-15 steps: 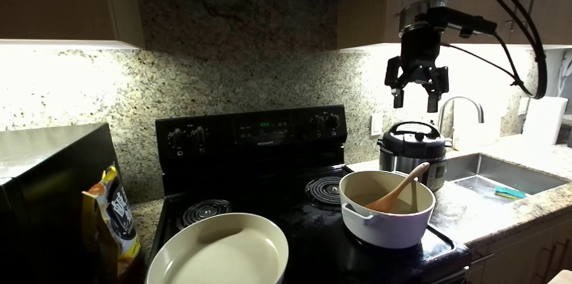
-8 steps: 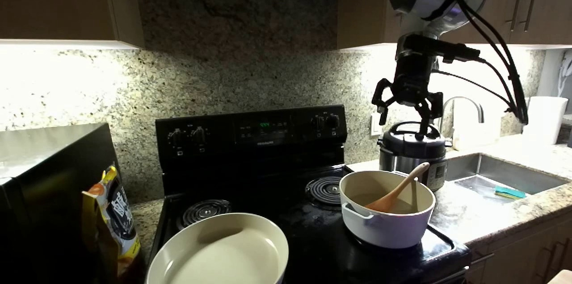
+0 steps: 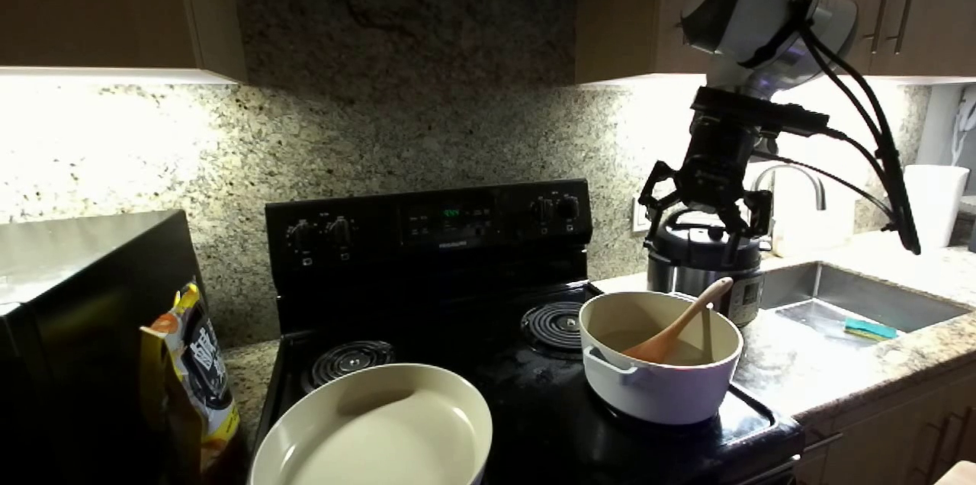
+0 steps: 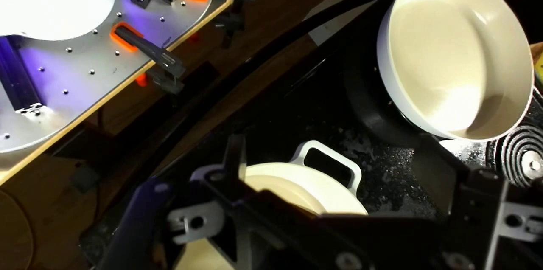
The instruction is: Pick up the cooking stick and stir in the pot
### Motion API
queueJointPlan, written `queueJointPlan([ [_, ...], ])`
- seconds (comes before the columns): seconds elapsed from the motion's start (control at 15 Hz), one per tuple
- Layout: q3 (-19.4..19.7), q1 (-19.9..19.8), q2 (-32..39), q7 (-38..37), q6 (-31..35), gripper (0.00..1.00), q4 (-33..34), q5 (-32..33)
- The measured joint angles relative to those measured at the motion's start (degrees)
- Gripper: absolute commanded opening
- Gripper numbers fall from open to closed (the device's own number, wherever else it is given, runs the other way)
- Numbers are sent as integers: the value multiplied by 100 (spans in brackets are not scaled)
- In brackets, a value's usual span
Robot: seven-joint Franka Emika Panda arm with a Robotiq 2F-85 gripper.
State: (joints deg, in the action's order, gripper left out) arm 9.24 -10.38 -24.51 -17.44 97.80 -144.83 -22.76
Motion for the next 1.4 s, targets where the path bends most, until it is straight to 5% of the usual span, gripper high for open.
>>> queueJointPlan([
  [0.53, 41, -236, 315, -661, 277, 100, 257, -78],
  [1.4, 545, -615, 1797, -2147, 2734, 100, 235, -1042],
])
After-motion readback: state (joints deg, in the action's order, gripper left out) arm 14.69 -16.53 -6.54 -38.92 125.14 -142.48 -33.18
